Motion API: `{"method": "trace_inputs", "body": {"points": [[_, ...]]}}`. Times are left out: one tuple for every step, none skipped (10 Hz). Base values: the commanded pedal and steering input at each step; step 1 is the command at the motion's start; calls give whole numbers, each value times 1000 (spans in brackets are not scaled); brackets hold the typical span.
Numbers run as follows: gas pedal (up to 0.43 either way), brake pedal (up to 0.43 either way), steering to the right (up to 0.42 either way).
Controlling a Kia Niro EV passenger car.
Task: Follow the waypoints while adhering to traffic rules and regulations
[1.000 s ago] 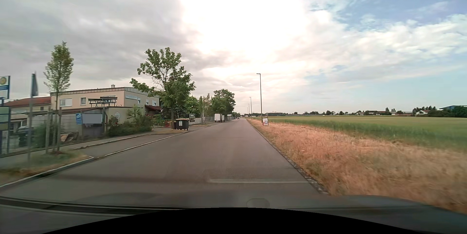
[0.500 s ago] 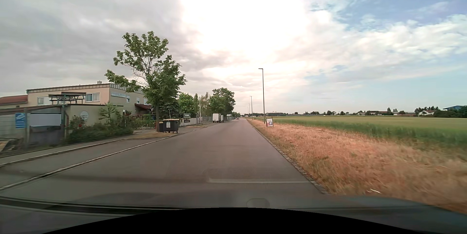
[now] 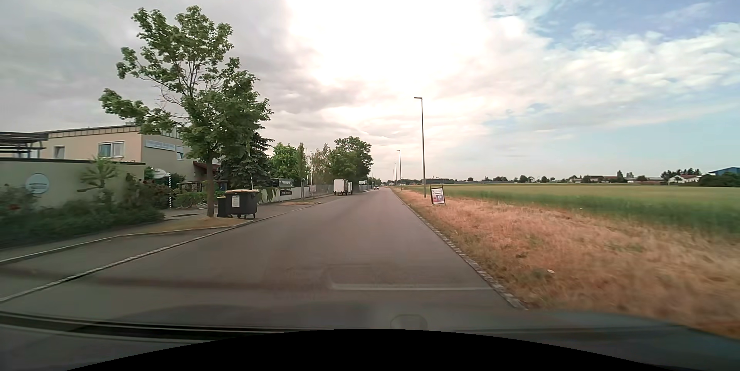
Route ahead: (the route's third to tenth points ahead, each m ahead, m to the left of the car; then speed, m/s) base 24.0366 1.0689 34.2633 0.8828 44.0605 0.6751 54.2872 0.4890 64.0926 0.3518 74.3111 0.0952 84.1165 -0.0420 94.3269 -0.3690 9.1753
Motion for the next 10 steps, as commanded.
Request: {"method": "trace_inputs", "body": {"points": [[248, 0, -2], [248, 0, -3], [248, 0, -5], [248, 0, -5], [248, 0, -5], [248, 0, -4], [248, 0, -5], [248, 0, -4], [248, 0, -3], [248, 0, -1]]}}
